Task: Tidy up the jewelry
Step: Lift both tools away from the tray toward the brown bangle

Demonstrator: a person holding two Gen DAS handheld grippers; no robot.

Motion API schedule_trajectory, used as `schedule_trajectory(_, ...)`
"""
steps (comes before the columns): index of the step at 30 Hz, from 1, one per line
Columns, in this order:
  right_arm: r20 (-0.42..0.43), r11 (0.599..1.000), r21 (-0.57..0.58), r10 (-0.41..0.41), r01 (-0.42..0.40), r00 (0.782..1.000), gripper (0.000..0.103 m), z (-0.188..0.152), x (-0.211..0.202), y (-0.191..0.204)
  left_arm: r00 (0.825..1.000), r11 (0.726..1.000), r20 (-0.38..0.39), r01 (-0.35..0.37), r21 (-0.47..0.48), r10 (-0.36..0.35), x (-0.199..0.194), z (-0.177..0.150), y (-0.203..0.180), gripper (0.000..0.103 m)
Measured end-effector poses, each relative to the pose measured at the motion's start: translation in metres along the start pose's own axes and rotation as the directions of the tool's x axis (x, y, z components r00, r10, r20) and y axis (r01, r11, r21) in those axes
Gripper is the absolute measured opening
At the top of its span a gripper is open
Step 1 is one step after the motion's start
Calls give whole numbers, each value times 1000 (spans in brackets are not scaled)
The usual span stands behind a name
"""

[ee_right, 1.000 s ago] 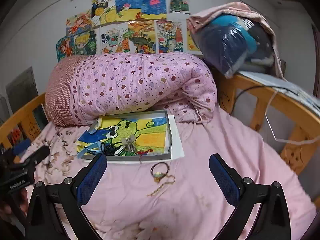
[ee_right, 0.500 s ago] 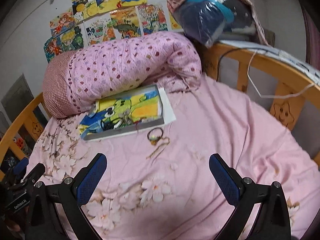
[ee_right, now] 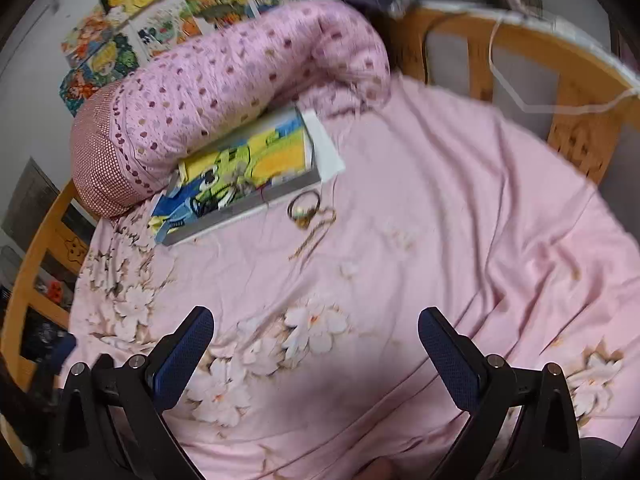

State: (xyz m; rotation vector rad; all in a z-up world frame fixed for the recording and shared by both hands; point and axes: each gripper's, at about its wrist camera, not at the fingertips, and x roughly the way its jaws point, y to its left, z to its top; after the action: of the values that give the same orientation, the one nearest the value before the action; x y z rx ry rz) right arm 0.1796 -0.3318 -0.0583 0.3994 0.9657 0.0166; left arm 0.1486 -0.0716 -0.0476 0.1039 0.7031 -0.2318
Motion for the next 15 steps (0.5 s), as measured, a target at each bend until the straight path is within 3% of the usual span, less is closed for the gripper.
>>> schedule_trajectory(6, -107, 997, 59, 52, -46, 993, 103, 22, 22, -16, 996, 999, -87, 37, 11, -36, 20, -3, -1, 101)
schedule_trajectory(12, -229, 991, 102, 107, -85, 967, 103, 49, 57, -30, 982, 995, -167, 99, 25, -94, 50, 13, -5, 101)
schedule_trajectory(15, -235, 999, 24, -17, 23, 972, 103, 70, 77, -39, 974, 989, -191, 133, 59, -119, 68, 21, -10, 101)
